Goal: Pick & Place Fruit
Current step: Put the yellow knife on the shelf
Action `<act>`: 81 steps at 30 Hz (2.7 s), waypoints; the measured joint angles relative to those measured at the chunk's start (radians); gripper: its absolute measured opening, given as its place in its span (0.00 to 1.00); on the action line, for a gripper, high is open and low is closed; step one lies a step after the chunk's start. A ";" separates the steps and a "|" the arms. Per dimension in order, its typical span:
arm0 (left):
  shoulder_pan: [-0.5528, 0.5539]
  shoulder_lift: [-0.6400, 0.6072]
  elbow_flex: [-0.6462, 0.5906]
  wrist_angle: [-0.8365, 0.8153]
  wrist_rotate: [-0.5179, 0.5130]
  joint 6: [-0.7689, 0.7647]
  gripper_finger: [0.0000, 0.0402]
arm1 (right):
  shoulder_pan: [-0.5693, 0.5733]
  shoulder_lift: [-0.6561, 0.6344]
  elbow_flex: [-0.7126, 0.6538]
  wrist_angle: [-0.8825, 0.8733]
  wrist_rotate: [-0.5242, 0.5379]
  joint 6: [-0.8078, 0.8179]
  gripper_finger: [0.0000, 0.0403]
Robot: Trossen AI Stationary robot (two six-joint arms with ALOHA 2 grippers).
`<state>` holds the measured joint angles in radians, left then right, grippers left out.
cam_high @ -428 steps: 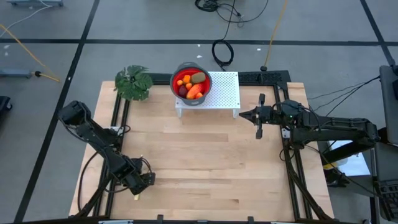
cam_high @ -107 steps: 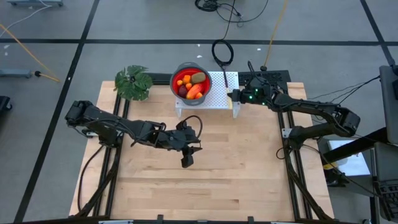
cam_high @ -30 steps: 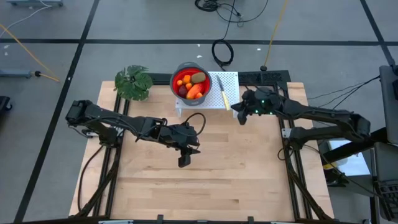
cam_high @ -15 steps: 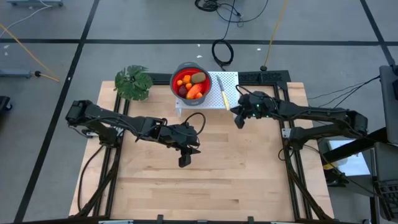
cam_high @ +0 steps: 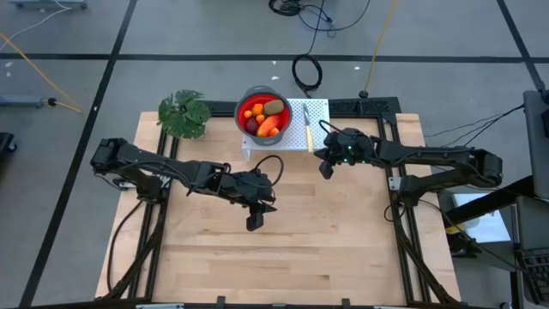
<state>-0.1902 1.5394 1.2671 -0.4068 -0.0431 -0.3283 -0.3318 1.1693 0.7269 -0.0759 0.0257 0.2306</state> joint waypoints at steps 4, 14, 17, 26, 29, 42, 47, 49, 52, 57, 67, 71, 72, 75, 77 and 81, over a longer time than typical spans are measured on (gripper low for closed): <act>0.000 0.000 0.000 0.000 0.000 0.001 0.34 | 0.000 0.000 0.000 -0.004 0.000 0.000 0.00; 0.001 0.000 0.000 0.000 -0.002 0.009 0.34 | 0.000 -0.001 0.000 -0.004 -0.082 0.019 0.00; 0.001 0.000 0.000 0.000 -0.002 0.008 0.34 | 0.000 -0.001 0.000 -0.002 -0.082 0.019 0.00; 0.001 0.000 0.000 0.000 -0.002 0.001 0.34 | 0.000 0.039 0.000 0.071 -0.109 0.019 0.00; 0.001 0.000 0.000 0.001 -0.002 -0.006 0.34 | 0.000 0.063 0.000 0.076 -0.109 0.018 0.00; 0.001 0.000 0.000 0.001 -0.002 -0.011 0.34 | -0.001 0.069 0.000 0.126 -0.101 -0.008 0.00; 0.001 0.000 0.000 0.005 -0.002 -0.010 0.34 | -0.014 0.069 0.000 0.162 -0.078 -0.018 0.00; 0.001 0.000 0.000 0.011 -0.002 -0.010 0.34 | -0.021 0.069 0.000 0.166 -0.078 -0.019 0.00; 0.001 0.000 0.000 0.014 -0.002 -0.007 0.34 | -0.029 0.069 0.000 0.166 -0.079 -0.019 0.00; 0.001 0.000 0.000 0.016 -0.002 -0.007 0.34 | -0.027 0.069 0.000 0.171 -0.154 -0.016 0.00; 0.001 0.000 0.000 0.016 -0.001 -0.007 0.34 | -0.021 0.064 0.000 0.138 -0.164 -0.043 0.00; 0.001 0.000 0.000 0.016 -0.001 -0.008 0.34 | -0.029 0.064 0.000 0.138 -0.155 -0.064 0.00; 0.001 0.000 0.000 0.016 -0.001 -0.008 0.34 | -0.030 0.064 0.000 0.139 -0.153 -0.068 0.00; 0.001 0.000 0.000 0.016 -0.001 -0.008 0.34 | -0.039 0.064 0.000 0.139 -0.153 -0.092 0.00; 0.001 0.000 0.000 0.016 -0.001 -0.008 0.34 | -0.049 0.064 0.000 0.139 -0.153 -0.095 0.00; 0.001 0.000 0.000 0.015 -0.001 -0.008 0.34 | -0.067 0.064 0.000 0.139 -0.154 -0.120 0.00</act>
<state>-0.1890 1.5394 1.2671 -0.3916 -0.0441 -0.3363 -0.3993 1.2331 0.7265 0.0635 -0.1279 0.1108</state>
